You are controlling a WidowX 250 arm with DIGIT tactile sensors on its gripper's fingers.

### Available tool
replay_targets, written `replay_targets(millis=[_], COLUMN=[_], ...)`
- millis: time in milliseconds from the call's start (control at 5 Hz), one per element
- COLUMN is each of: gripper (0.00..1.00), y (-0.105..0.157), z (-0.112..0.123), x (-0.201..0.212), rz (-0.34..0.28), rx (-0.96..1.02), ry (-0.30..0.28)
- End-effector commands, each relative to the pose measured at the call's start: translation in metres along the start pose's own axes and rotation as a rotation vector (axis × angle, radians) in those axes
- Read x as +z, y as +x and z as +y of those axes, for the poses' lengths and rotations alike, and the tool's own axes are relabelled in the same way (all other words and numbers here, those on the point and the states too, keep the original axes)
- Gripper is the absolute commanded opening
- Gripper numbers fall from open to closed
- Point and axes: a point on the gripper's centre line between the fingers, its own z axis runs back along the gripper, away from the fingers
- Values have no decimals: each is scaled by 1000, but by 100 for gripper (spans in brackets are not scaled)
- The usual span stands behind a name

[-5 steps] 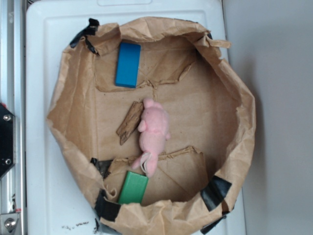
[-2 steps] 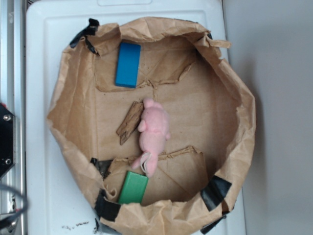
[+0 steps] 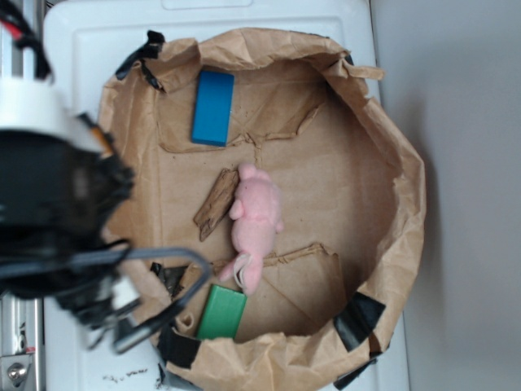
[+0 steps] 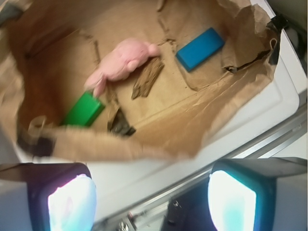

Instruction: Grab the blue block.

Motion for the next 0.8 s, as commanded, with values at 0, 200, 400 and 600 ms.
replay_targets(millis=[0, 200, 400, 600], gripper=[100, 100, 100, 100], y=[18, 25, 25, 25], z=[13, 24, 24, 24], x=[0, 8, 8, 8], rz=[8, -70, -70, -70], rx=[240, 492, 492, 492], ry=[24, 48, 48, 48])
